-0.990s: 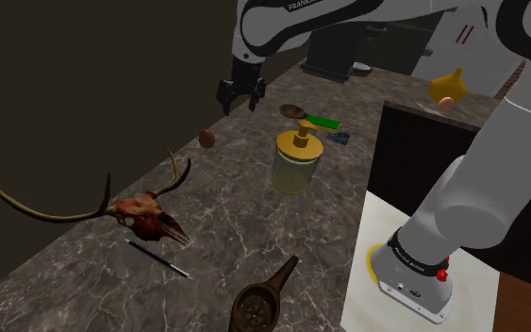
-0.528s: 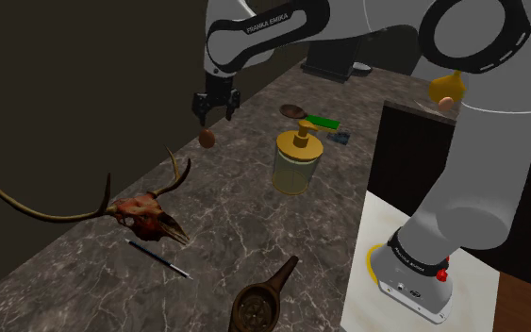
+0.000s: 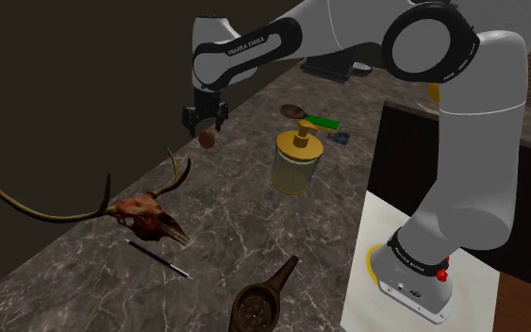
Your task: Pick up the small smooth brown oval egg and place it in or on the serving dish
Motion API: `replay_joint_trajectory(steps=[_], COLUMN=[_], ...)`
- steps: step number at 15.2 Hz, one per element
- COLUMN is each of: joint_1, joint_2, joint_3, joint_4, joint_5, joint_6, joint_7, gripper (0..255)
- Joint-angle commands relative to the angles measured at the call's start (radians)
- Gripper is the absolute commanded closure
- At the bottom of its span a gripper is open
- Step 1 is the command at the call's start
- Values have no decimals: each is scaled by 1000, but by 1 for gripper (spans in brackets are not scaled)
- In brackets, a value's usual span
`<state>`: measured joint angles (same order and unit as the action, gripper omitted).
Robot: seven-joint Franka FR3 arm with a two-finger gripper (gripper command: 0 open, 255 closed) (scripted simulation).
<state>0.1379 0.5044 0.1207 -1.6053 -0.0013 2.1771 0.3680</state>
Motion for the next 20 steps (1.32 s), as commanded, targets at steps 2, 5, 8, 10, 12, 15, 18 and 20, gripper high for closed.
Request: replay_joint_trajectory(steps=[2,5,8,10,12,15,18,20], joint_1=[4,4,4,4,4,4,4,4], joint_2=[26,26,26,26,26,26,26,26], joint_3=[-1,-1,-1,-1,-1,-1,-1,-1], joint_4=[-7,-7,-7,-7,-7,-7,-7,-7], joint_5=[-3,-3,-3,-3,-3,-3,-3,-3], joint_6=[33,33,33,33,33,33,33,33], joint_7=[3,3,3,3,3,3,3,3], gripper=[0,0,0,0,255,255,255,255])
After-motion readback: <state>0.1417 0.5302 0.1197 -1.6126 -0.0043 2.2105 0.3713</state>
